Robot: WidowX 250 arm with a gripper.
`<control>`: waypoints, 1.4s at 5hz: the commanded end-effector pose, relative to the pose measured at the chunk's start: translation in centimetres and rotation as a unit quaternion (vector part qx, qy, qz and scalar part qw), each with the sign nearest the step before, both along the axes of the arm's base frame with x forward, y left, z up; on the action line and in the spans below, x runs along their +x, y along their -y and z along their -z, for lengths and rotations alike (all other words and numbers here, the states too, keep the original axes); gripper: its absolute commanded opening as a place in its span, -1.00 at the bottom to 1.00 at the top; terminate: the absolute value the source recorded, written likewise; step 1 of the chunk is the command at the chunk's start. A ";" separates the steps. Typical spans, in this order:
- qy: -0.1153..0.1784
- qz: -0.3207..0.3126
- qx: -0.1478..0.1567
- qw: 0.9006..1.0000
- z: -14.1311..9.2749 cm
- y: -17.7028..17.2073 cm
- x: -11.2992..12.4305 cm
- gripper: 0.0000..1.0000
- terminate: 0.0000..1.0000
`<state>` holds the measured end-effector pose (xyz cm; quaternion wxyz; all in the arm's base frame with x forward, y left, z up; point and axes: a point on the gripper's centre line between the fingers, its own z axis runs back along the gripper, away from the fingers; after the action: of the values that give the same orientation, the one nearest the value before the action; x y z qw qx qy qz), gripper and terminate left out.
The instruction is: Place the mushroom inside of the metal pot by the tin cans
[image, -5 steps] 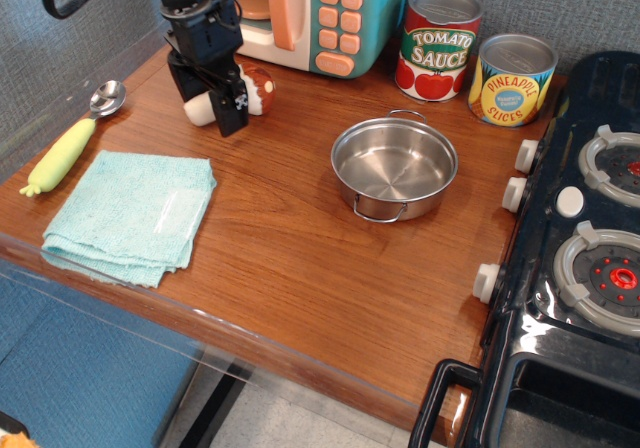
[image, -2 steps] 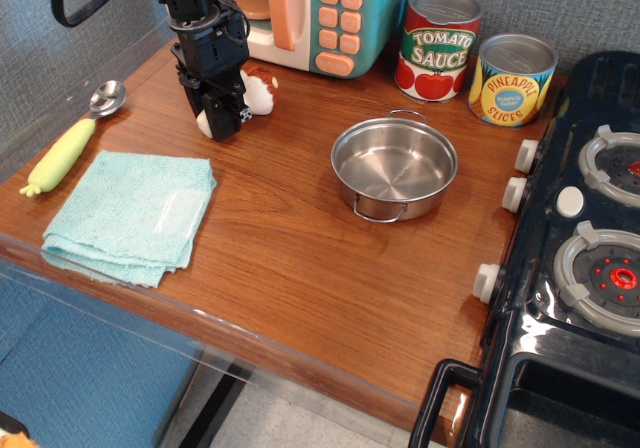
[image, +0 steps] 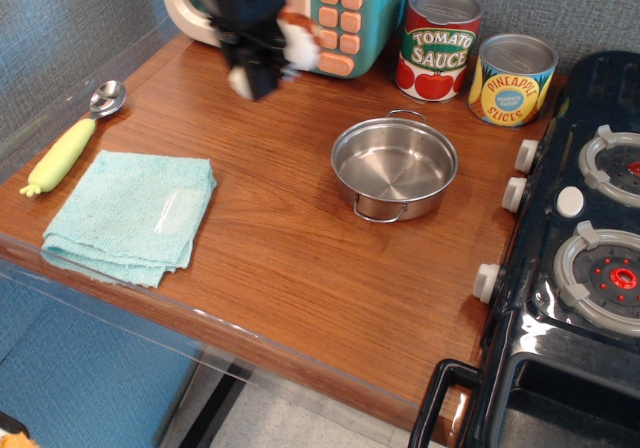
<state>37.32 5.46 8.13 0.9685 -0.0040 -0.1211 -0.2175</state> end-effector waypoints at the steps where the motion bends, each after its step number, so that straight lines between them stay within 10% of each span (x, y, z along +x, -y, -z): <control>1: 0.041 0.083 0.021 0.995 -2.4 7.2 0.0 -1.00 -1.00; 2: 0.041 0.097 0.023 0.994 -2.2 8.4 -0.1 -1.00 -1.00; 3: 0.045 0.099 0.027 0.994 -2.3 8.3 -0.1 1.00 -1.00; 5: 0.044 0.093 0.023 0.994 -2.8 8.3 -0.3 1.00 -1.00; 7: 0.006 -0.085 0.063 0.994 -4.8 6.3 -3.2 1.00 -1.00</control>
<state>34.30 -0.30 10.55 0.9855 0.0632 -0.0757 -0.1381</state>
